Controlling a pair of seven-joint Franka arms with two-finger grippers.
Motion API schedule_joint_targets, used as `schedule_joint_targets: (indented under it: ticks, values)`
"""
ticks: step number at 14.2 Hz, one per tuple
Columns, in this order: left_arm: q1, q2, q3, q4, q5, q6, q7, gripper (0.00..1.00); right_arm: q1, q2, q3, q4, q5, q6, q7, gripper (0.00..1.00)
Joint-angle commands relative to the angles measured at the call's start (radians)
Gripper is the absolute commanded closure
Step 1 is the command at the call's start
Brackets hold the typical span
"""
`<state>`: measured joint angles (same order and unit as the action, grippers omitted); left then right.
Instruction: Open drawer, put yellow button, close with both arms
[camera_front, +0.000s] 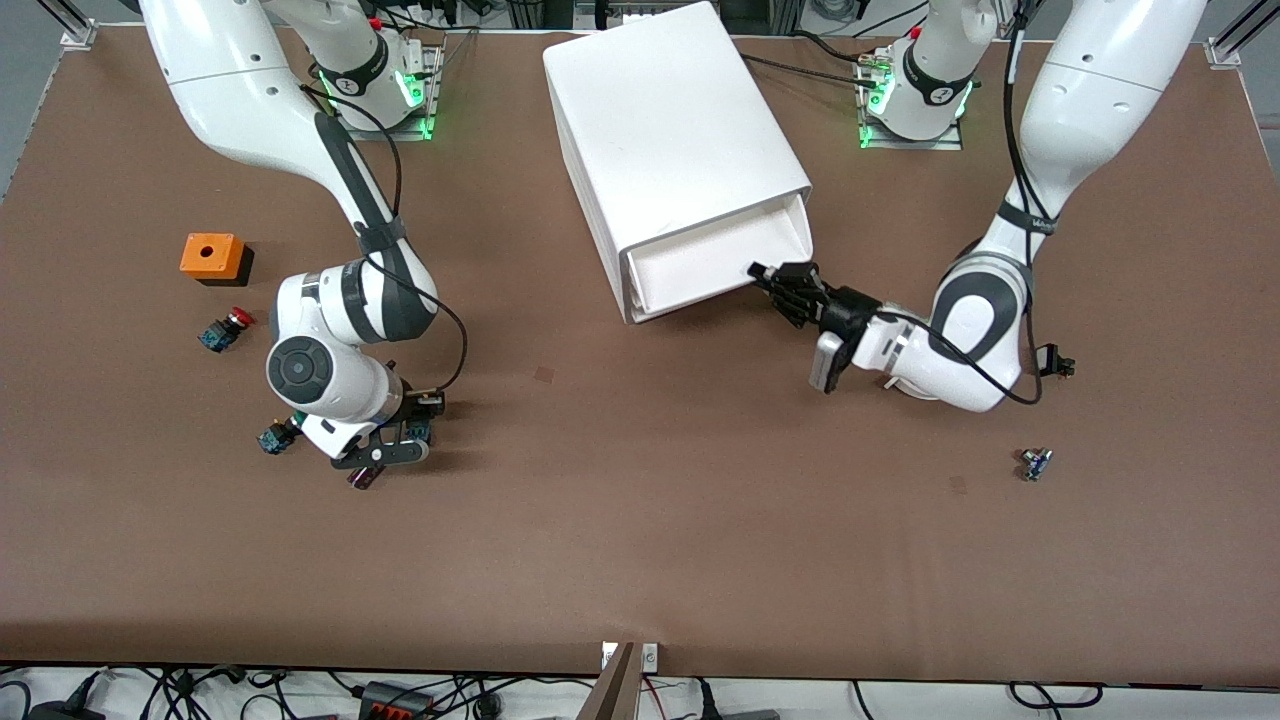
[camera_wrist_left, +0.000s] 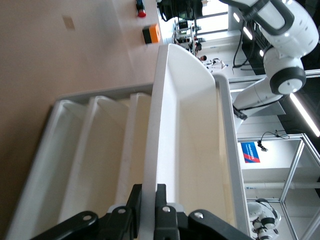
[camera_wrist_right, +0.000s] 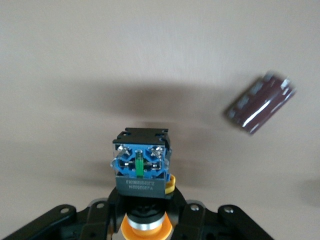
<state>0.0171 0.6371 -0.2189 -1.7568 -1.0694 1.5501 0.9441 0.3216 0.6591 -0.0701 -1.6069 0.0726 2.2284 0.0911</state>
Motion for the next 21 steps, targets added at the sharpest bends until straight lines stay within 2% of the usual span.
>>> schedule_joint_targets:
  ticks: [1, 3, 4, 5, 6, 8, 10, 12, 14, 15, 18, 21]
  values:
    - [-0.014, 0.068, 0.041, 0.1, -0.004, 0.021, -0.011, 0.94, 0.025, -0.041, 0.001, 0.08, 0.003, -0.024, -0.01, 0.93]
    - [-0.013, 0.068, 0.043, 0.1, -0.006, 0.021, -0.024, 0.83, 0.069, -0.052, 0.001, 0.157, 0.01, -0.036, -0.007, 0.95]
    - [-0.011, 0.065, 0.043, 0.1, -0.006, 0.019, -0.043, 0.69, 0.091, -0.061, 0.003, 0.189, 0.012, -0.056, -0.007, 0.95]
    - [-0.009, 0.064, 0.044, 0.102, -0.004, 0.019, -0.059, 0.24, 0.118, -0.062, 0.003, 0.221, 0.01, -0.093, -0.002, 0.97]
    - [-0.008, 0.059, 0.044, 0.103, -0.004, 0.016, -0.064, 0.0, 0.155, -0.068, 0.003, 0.257, 0.009, -0.131, 0.004, 0.97]
    - [0.015, 0.056, 0.043, 0.111, -0.004, 0.005, -0.065, 0.0, 0.235, -0.07, -0.008, 0.352, 0.004, -0.252, 0.063, 0.97]
    - [0.038, 0.03, 0.046, 0.117, -0.003, -0.063, -0.144, 0.0, 0.29, -0.069, -0.002, 0.441, 0.003, -0.324, 0.145, 0.97]
    - [0.053, -0.013, 0.049, 0.129, 0.026, -0.097, -0.256, 0.0, 0.351, -0.069, 0.0, 0.479, 0.004, -0.351, 0.228, 0.97]
    - [0.064, -0.033, 0.047, 0.207, 0.107, -0.146, -0.435, 0.0, 0.425, -0.065, -0.002, 0.489, 0.001, -0.355, 0.317, 0.98]
    - [0.064, -0.037, 0.046, 0.259, 0.15, -0.172, -0.529, 0.0, 0.453, -0.062, 0.0, 0.49, 0.001, -0.354, 0.35, 0.98]
    - [0.06, -0.04, 0.035, 0.417, 0.401, -0.261, -0.807, 0.0, 0.517, -0.053, 0.001, 0.492, 0.006, -0.348, 0.41, 0.98]
    - [0.046, -0.047, 0.029, 0.502, 0.627, -0.311, -0.916, 0.0, 0.571, -0.046, 0.003, 0.496, 0.009, -0.354, 0.432, 1.0]
